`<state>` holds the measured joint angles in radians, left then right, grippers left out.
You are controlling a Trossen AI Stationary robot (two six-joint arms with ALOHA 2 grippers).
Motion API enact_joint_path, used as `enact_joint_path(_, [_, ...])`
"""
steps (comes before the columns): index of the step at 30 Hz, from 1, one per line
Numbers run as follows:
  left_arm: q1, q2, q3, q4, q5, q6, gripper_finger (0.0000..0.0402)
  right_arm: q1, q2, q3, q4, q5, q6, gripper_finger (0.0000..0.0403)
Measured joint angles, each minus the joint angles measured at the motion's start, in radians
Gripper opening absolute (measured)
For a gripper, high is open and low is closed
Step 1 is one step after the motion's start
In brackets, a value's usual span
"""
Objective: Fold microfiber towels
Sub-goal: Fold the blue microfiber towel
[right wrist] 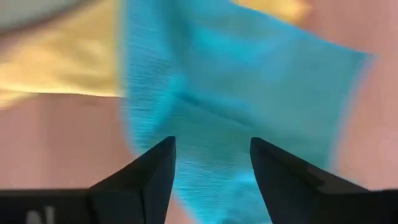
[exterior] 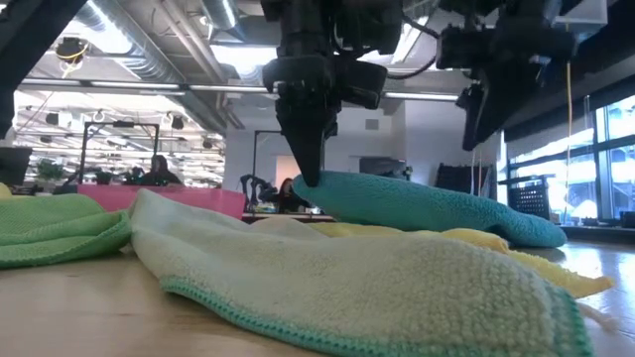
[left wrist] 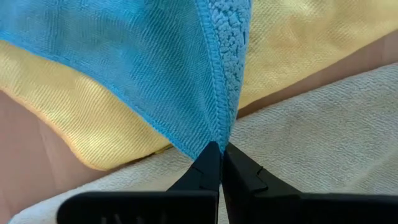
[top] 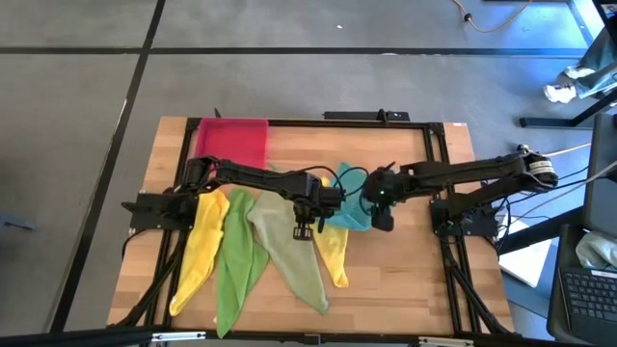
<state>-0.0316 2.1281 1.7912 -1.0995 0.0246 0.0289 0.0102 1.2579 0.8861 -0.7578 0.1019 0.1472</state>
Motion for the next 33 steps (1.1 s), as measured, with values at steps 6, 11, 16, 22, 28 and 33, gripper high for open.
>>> enact_joint_path(6, [-0.011, 0.0, 0.0, 0.0, 0.008, -0.012, 0.0, -0.117, 0.032, -0.17, 0.157, -0.071, 0.009, 0.0184])
enact_joint_path(11, [-0.011, 0.0, 0.0, 0.001, 0.031, -0.026, 0.0, -0.281, 0.064, -0.221, 0.232, -0.347, 0.044, 0.0174])
enact_joint_path(16, [-0.012, 0.0, 0.0, 0.004, 0.037, -0.026, 0.0, -0.397, 0.09, -0.226, 0.284, -0.456, 0.062, 0.0191])
enact_joint_path(22, [-0.011, 0.0, 0.0, 0.005, 0.038, -0.026, 0.0, -0.458, 0.184, -0.226, 0.278, -0.586, 0.102, 0.0208])
enact_joint_path(28, [-0.011, 0.0, 0.0, 0.003, 0.04, -0.026, 0.0, -0.443, 0.253, -0.226, 0.259, -0.646, 0.11, 0.0209])
enact_joint_path(33, [-0.011, 0.0, 0.0, -0.005, 0.042, -0.026, 0.0, -0.432, 0.259, -0.226, 0.259, -0.682, 0.113, 0.0209])
